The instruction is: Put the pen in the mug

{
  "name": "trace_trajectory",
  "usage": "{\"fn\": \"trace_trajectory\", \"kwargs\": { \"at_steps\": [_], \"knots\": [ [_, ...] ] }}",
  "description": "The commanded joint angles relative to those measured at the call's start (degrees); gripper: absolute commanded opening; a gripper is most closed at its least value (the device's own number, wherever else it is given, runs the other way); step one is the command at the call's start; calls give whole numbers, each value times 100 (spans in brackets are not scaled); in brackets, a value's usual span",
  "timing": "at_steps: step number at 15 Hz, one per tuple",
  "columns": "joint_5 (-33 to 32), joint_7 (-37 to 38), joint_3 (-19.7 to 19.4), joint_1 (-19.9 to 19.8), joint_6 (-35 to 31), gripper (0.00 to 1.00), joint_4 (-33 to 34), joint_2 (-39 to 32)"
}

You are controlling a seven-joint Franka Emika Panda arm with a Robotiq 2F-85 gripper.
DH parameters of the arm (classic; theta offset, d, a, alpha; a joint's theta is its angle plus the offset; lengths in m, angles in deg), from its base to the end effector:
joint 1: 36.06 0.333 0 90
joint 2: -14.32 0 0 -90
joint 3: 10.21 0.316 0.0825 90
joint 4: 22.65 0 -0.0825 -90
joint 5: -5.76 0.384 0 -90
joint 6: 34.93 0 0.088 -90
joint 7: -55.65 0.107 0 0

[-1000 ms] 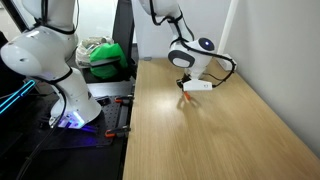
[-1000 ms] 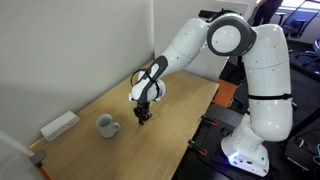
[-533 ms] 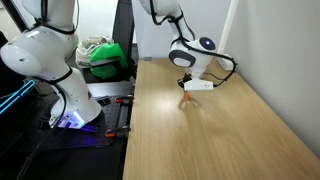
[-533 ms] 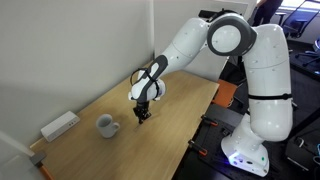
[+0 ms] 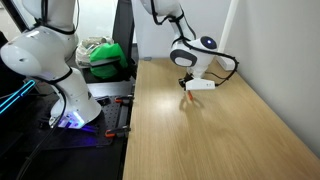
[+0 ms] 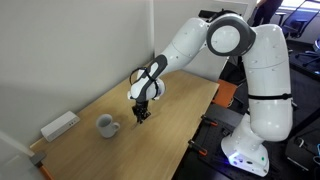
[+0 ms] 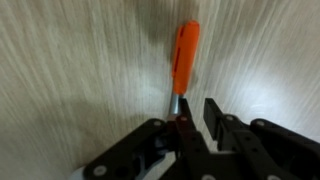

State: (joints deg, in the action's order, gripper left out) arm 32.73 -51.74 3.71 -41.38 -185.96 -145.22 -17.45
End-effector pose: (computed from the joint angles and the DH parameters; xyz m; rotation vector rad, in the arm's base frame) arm 0.5538 0.0768 0.1422 -2.0181 -2.0173 -0.3151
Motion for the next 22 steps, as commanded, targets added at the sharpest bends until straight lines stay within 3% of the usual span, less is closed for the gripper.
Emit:
{"fn": "trace_trajectory", "kwargs": {
  "at_steps": [1,3,7,12,16,21,22],
  "knots": [
    [-199,240,77,-79,-110,56,64,-61],
    [-204,243,75,-81,-120,71,74,-71],
    [-156,186,132,-129,-139,77,80,-50],
    [-100,235,149,-130,-229,58,149,-107],
    [-103,352,189,-142,-410,57,163,-157],
    [-164,488,211,-149,-509,65,225,-267],
    [-168,498,212,-151,-511,62,235,-283]
  ]
}}
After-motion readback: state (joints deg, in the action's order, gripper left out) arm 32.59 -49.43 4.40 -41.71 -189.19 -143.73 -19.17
